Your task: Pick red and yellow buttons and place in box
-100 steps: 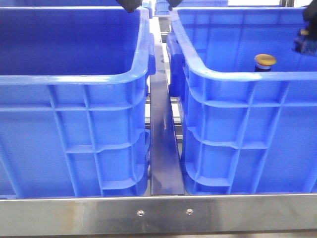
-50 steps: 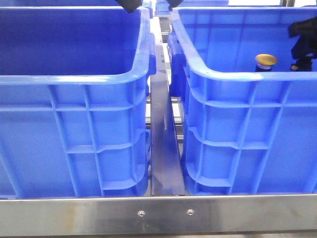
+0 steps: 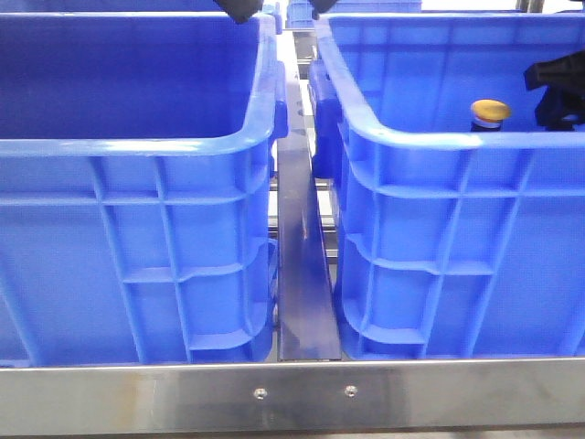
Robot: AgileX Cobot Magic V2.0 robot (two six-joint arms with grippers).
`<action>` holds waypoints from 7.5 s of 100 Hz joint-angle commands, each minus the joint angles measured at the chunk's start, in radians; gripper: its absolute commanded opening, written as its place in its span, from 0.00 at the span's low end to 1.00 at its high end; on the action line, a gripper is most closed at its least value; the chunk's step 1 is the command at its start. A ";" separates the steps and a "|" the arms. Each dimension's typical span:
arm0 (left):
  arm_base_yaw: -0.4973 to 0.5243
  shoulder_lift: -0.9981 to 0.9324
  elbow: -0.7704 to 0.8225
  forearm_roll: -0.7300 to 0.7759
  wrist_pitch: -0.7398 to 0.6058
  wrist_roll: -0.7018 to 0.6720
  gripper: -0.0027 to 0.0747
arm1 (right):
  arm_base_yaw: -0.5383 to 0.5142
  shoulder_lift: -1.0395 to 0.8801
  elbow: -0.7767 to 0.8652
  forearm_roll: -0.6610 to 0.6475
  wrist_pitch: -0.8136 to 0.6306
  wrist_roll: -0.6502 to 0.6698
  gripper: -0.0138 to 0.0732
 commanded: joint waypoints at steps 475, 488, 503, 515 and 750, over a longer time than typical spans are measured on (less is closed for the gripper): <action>0.746 -1.492 1.389 0.247 -1.022 -0.282 0.01 | 0.175 -1.671 0.872 0.012 0.109 -0.016 0.04; 0.758 -1.559 1.481 0.219 -1.049 -0.255 0.01 | 0.175 -1.671 0.872 0.012 0.109 -0.016 0.04; 0.762 -1.584 1.545 0.203 -1.061 -0.255 0.01 | 0.175 -1.671 0.872 0.012 0.108 -0.016 0.04; 0.762 -1.584 1.547 0.203 -1.064 -0.255 0.01 | 0.175 -1.670 0.872 0.012 0.112 -0.016 0.04; 0.762 -1.584 1.547 0.203 -1.061 -0.255 0.01 | 0.063 -1.825 1.203 -1.156 -0.189 1.224 0.04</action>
